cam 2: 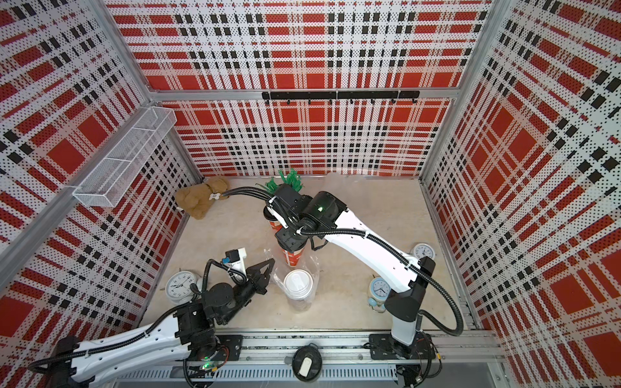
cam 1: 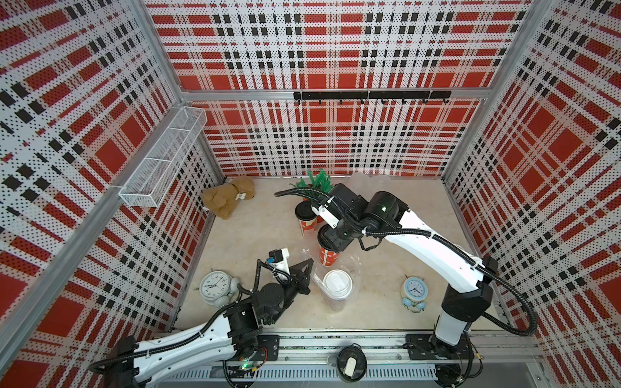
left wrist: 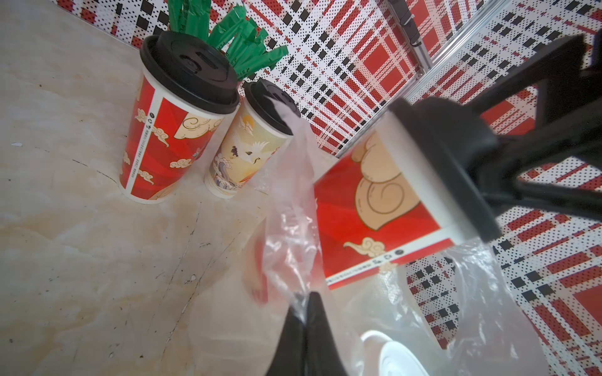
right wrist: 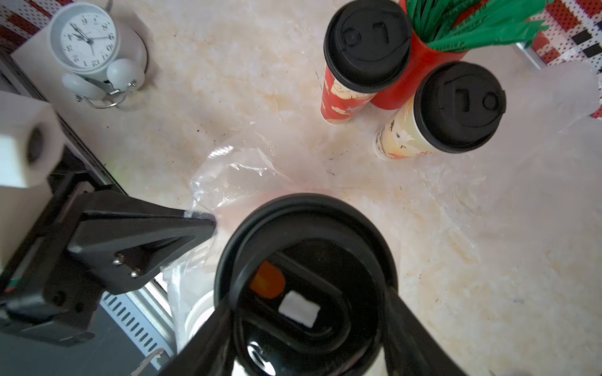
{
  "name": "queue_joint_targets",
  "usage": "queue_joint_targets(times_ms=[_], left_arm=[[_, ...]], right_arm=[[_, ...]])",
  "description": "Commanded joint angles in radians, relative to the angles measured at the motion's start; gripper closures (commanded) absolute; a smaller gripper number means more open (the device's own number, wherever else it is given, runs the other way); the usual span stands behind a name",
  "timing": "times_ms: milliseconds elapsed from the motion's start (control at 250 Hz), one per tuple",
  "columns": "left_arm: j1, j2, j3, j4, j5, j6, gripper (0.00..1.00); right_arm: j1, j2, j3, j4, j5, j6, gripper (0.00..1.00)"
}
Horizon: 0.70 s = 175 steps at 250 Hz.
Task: Pack milk tea into plastic carrier bags
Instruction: Place the milk tea cup in the plastic carrier bag.
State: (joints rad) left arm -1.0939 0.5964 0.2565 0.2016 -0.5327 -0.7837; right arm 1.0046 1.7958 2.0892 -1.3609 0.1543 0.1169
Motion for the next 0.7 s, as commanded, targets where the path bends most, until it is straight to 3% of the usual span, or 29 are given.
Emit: queue_joint_targets(times_ms=[0, 696], left_arm=[[0.012, 0.005, 0.045, 0.019, -0.003, 0.012, 1.0], [0.04, 0.018, 0.046, 0.012, 0.009, -0.005, 1.0]], right_arm=[[0.001, -0.014, -0.044, 0.077, 0.02, 0.008, 0.54], [0.001, 0.014, -0.32, 0.28, -0.017, 0.074, 0.44]])
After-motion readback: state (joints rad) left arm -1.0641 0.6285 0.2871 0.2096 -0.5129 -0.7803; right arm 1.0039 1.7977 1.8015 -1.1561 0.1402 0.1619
